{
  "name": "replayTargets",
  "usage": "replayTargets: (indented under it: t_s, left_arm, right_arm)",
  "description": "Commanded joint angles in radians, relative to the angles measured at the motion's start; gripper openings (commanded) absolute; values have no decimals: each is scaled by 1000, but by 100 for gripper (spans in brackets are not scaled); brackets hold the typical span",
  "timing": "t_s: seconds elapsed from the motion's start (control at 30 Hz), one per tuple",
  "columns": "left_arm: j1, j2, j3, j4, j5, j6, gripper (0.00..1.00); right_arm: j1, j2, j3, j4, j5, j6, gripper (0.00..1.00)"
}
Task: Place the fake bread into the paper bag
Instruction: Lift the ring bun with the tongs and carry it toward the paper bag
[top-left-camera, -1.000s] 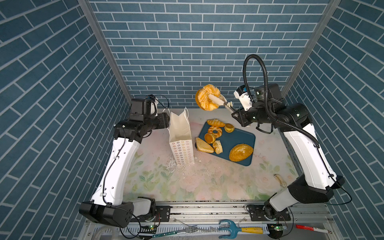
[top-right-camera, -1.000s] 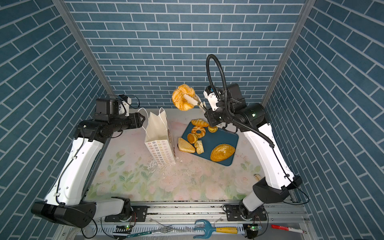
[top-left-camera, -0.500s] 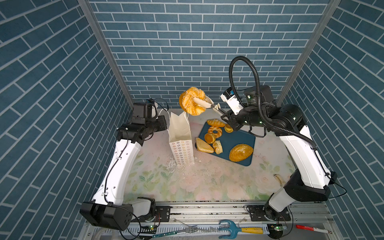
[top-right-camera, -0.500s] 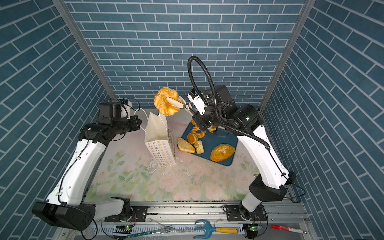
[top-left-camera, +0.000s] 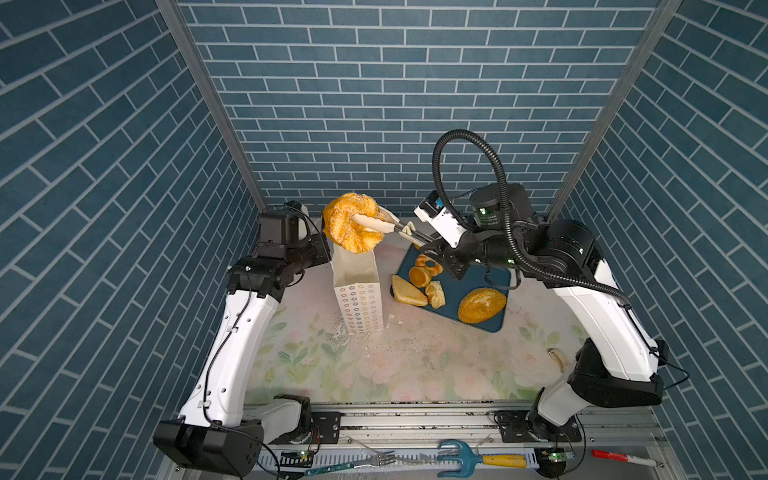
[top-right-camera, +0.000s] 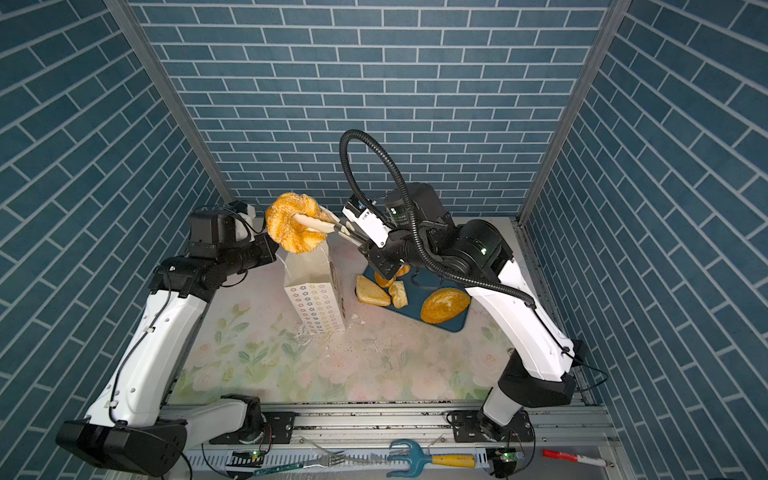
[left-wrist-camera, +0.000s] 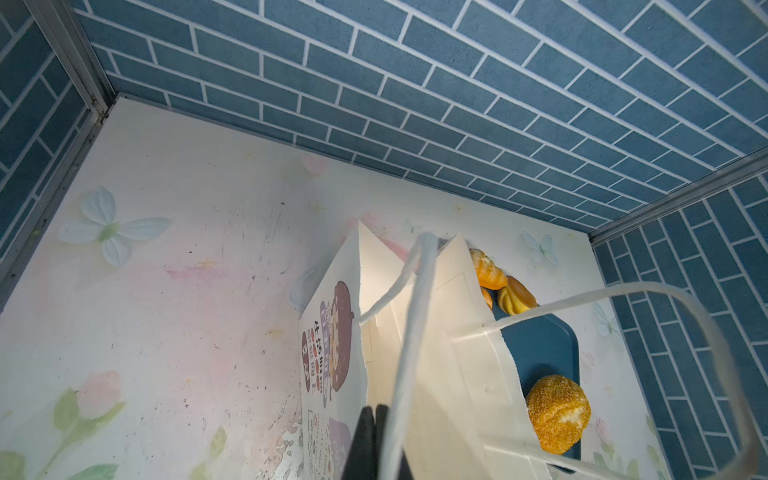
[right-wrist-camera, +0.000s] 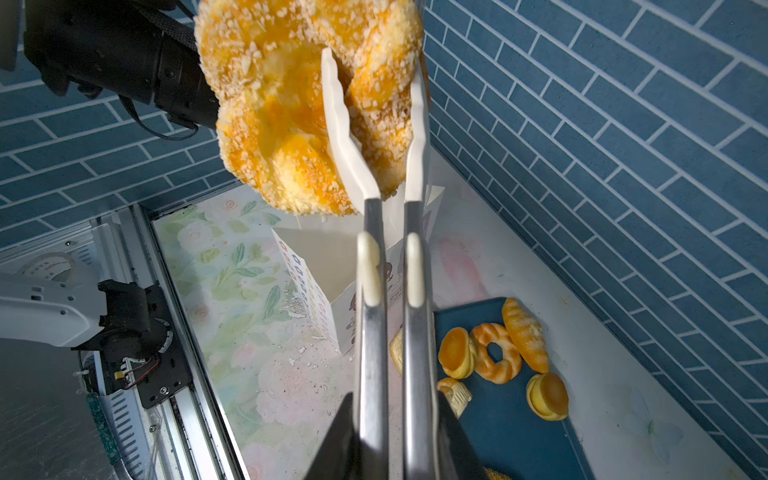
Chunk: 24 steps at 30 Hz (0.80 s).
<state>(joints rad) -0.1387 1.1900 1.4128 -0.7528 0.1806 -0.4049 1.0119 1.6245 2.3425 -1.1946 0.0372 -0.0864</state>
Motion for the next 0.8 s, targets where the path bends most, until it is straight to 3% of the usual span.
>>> replayTargets:
  t_s: [0.0,0.33,0.77]
  left_arm:
    - [11,-23,-33,38,6,-40,0]
    - [24,-74,-99,74,14,-84,0]
    - [37,-97,-99,59,21,-83,0]
  right_arm:
    - [13,7,0,83,-17,-13,6]
    - [22,-36,-197,173,-71,71,5]
    - [-3,-128,-296,121,217,65,5]
